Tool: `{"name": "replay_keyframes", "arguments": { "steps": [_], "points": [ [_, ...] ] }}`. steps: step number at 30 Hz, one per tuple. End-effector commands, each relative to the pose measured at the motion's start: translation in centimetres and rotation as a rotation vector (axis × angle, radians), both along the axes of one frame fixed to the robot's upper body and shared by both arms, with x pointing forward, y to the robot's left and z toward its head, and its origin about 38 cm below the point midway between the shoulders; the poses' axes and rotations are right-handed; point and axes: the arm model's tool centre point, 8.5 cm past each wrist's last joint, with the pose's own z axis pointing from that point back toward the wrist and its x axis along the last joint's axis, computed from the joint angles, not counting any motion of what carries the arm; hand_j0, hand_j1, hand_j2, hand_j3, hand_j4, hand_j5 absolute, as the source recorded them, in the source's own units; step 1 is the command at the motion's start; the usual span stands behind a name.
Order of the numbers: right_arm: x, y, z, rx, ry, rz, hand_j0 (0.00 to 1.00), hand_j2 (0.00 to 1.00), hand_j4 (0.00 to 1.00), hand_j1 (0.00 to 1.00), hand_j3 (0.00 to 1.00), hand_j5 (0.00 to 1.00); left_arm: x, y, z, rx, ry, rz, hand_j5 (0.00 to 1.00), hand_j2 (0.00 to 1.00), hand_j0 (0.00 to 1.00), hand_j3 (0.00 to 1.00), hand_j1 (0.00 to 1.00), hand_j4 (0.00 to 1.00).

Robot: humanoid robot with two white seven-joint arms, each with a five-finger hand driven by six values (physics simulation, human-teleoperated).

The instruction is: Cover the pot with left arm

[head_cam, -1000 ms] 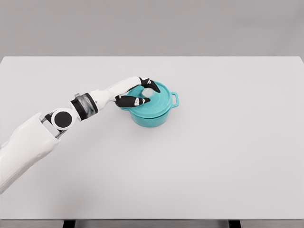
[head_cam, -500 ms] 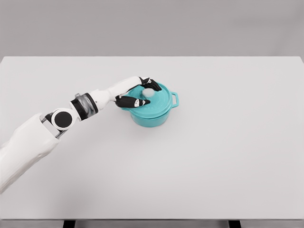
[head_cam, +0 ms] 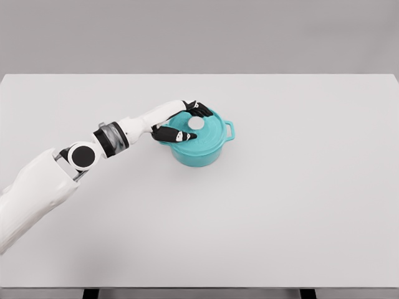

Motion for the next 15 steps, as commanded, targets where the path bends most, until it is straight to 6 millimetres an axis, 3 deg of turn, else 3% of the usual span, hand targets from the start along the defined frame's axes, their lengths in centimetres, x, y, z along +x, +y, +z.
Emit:
{"name": "replay_keyframes", "arguments": {
  "steps": [1,9,15],
  "points": [
    [0.0,0.0,0.0,0.0,0.0,0.001,1.0,1.0,1.0,1.0,1.0,1.0,0.0,0.0,0.0,-0.003,0.002,0.001,0.74,0.74,0.74,0.74,0.74,0.74],
    [0.0,0.0,0.0,0.0,0.0,0.001,1.0,1.0,1.0,1.0,1.0,1.0,0.1,0.2,0.3,-0.001,-0.002,0.0,0.79,0.79,0.79,0.79,0.79,0.79],
    [0.0,0.0,0.0,0.0,0.0,0.001,1.0,1.0,1.0,1.0,1.0,1.0,0.0,0.5,1.7,-0.019,-0.025,-0.007,0.94,0.94,0.94,0.94,0.94,0.94]
  ]
}}
